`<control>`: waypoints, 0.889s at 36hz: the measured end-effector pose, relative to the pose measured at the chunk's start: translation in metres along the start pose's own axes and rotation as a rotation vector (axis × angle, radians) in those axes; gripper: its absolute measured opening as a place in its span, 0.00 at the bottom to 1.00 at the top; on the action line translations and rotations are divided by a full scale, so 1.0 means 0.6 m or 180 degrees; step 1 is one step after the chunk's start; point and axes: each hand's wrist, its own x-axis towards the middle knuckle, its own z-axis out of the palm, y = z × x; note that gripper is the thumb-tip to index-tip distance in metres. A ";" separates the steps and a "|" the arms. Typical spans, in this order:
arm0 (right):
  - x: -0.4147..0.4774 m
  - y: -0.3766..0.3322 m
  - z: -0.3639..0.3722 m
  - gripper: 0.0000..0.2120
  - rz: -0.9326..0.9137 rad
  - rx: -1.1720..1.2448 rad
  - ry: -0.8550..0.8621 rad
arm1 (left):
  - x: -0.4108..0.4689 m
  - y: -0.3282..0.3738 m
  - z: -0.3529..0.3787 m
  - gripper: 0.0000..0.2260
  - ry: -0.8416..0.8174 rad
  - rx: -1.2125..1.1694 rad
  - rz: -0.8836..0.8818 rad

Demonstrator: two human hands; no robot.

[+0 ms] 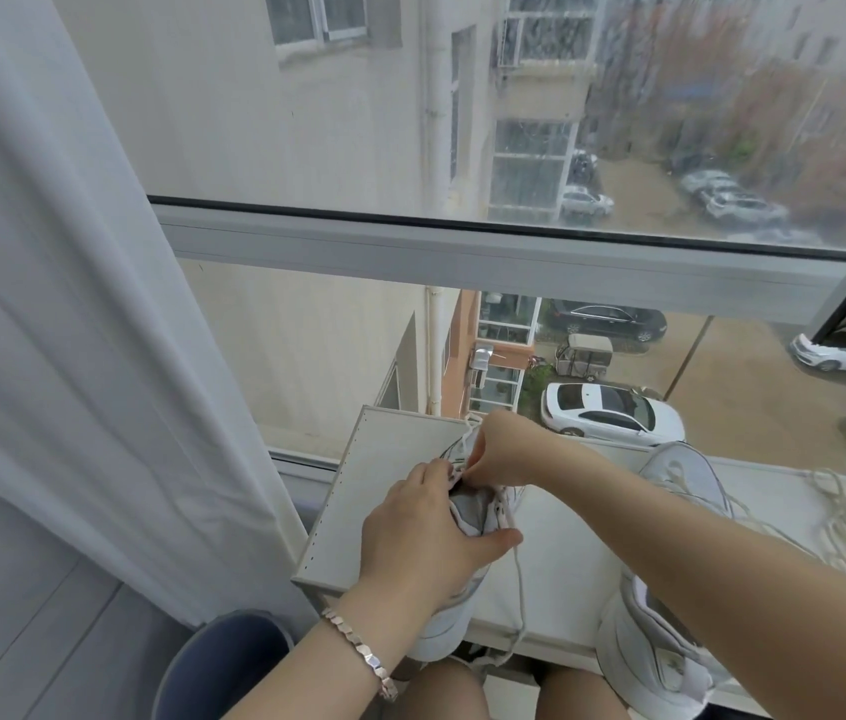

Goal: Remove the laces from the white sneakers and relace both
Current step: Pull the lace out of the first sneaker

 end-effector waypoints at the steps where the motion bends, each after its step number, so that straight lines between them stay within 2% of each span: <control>1: 0.000 0.003 0.002 0.14 -0.0001 0.0117 -0.0042 | 0.000 -0.001 -0.001 0.36 -0.0028 0.0000 0.0009; 4: 0.001 0.013 0.010 0.08 0.0000 0.0603 -0.0018 | 0.000 -0.002 -0.002 0.40 -0.0138 0.0029 -0.0008; 8: 0.001 0.035 0.001 0.11 0.0064 0.1479 -0.0077 | 0.004 -0.004 -0.003 0.40 -0.0287 0.0137 0.0007; 12: 0.000 0.051 -0.006 0.11 0.0087 0.2439 -0.0459 | 0.002 -0.003 -0.003 0.40 -0.0326 0.0242 0.0047; 14: 0.001 0.056 -0.005 0.10 0.0069 0.2688 -0.0548 | 0.001 -0.002 -0.001 0.39 -0.0280 0.0277 0.0058; 18: 0.000 0.063 -0.003 0.08 -0.0048 0.2665 -0.0534 | -0.004 0.001 0.004 0.40 -0.0306 0.0341 0.0090; 21: -0.003 0.065 0.006 0.10 -0.0222 0.2445 -0.0234 | -0.007 0.003 0.006 0.41 -0.0503 0.0285 0.0187; 22: -0.004 0.066 0.009 0.11 -0.0302 0.2394 -0.0107 | -0.005 0.003 0.003 0.38 -0.0581 0.0131 0.0176; 24: -0.008 0.067 0.017 0.13 -0.0446 0.2335 0.0096 | 0.003 0.002 -0.006 0.24 -0.0653 -0.0386 0.0028; 26: -0.014 0.070 0.022 0.10 -0.0571 0.2226 0.0194 | 0.019 -0.005 -0.013 0.16 -0.0579 -0.0596 0.0035; 28: -0.020 0.073 0.026 0.07 -0.0660 0.2159 0.0223 | 0.035 -0.010 -0.017 0.12 -0.0524 -0.0526 0.0191; 32: -0.033 0.077 0.019 0.08 -0.0867 0.1877 0.0351 | 0.054 0.002 -0.020 0.08 -0.0639 -0.0949 0.0383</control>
